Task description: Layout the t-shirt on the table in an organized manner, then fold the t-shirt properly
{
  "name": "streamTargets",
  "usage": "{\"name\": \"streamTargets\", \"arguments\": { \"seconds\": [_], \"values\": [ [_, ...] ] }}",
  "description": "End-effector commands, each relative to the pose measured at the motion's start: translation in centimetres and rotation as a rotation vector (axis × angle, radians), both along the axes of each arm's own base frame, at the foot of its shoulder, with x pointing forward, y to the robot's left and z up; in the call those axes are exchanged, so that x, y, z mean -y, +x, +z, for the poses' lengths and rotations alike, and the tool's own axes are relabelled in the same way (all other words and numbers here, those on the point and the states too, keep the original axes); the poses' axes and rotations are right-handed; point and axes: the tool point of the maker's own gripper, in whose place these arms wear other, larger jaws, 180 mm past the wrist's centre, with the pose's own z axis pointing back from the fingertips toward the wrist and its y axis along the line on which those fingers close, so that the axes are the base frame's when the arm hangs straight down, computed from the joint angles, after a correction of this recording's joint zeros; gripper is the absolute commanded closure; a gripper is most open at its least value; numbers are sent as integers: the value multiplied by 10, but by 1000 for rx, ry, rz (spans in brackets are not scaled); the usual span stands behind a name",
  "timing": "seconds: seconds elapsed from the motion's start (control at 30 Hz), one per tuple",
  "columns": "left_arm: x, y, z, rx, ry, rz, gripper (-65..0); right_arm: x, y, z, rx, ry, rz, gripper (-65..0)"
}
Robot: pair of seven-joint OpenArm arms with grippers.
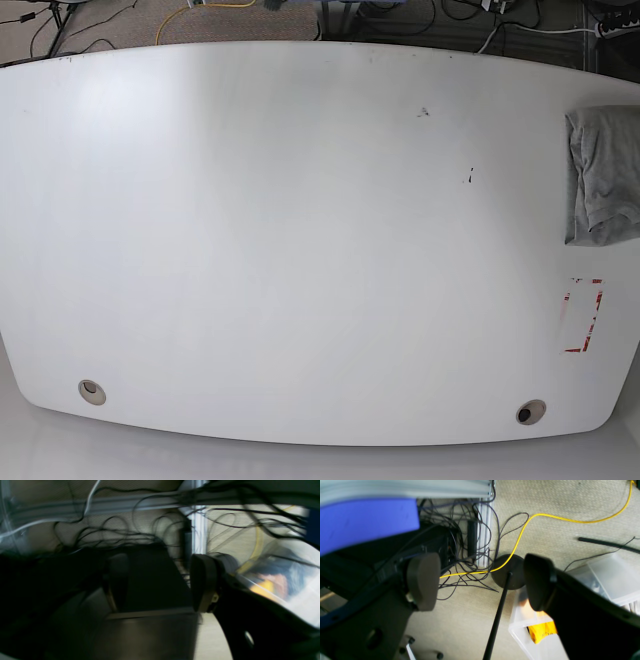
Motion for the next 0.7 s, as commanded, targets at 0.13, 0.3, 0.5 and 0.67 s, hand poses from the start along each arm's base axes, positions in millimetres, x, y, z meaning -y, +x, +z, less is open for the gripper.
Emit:
{"name": "streamTargets", "arguments": {
  "seconds": [0.13,0.3,0.5,0.67],
  "values": [
    [-10,-9,-14,-78,16,49,-351,9,-2,-13,-48,-3,34,-495],
    [-5,5,-24,-110,12,27,-351,15,-1,-26,-81,-55,66,-495],
    [1,6,-30,-175,1,18,-351,8,9,-37,-93,-77,105,-495],
    [-3,21,-34,-182,28,29,-351,11,18,-45,-101,-118,117,-495]
  ]
}}
